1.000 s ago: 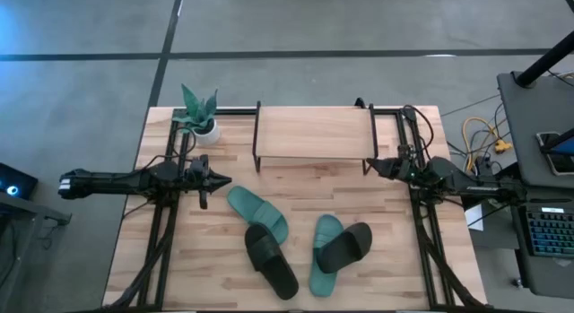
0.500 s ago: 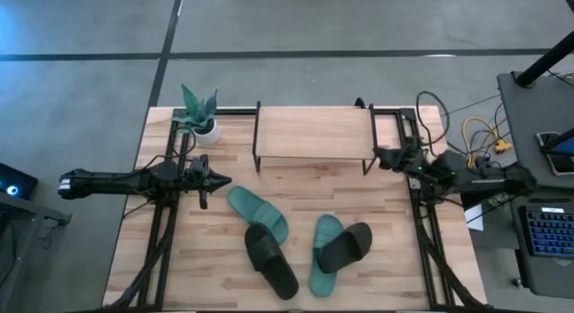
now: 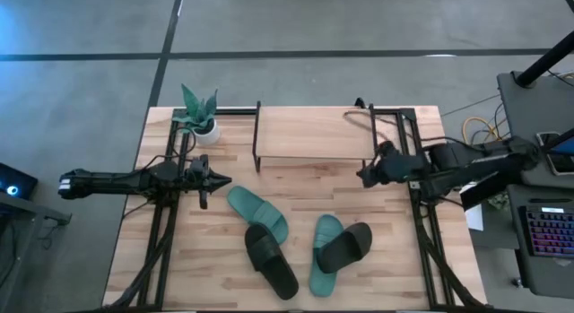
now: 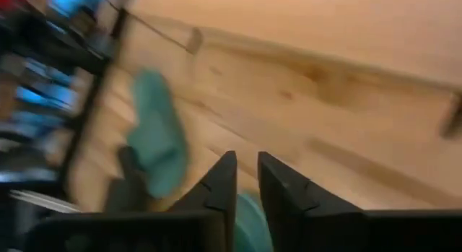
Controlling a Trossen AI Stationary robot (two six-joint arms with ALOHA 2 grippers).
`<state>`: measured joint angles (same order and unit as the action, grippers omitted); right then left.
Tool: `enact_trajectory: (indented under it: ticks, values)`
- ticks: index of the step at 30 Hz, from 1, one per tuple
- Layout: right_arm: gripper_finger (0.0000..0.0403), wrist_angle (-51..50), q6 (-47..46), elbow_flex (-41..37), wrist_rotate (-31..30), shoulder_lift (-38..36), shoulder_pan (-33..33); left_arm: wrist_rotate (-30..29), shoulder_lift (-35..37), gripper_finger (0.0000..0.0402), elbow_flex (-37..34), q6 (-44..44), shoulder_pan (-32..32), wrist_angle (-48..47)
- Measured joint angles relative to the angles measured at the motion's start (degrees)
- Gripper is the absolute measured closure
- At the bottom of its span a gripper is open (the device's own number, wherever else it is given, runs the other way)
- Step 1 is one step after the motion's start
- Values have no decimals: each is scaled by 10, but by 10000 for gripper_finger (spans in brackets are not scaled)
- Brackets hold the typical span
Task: Pick and place slides into the shelf
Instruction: Put the right black slide on the shelf
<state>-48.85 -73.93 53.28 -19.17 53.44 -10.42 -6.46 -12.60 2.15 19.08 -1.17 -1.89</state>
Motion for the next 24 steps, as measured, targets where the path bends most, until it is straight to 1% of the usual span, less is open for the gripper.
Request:
enact_trajectory:
  ticks: [6, 8, 12, 17, 20, 24]
  values:
    - [278, -220, -75, 135, 36, 154, -61, 0, 0, 402, 0, 0, 0, 0]
    - [257, -268, -93, 172, 60, 203, -80, 0, 0, 402, 0, 0, 0, 0]
    - [221, -296, -98, 227, 131, 293, -113, 0, 0, 402, 0, 0, 0, 0]
    - [197, -299, -98, 270, 186, 385, -161, 0, 0, 402, 0, 0, 0, 0]
    - [193, -300, -117, 289, 194, 423, -190, 0, 0, 402, 0, 0, 0, 0]
    - [193, -300, -150, 309, 192, 448, -219, 0, 0, 402, 0, 0, 0, 0]
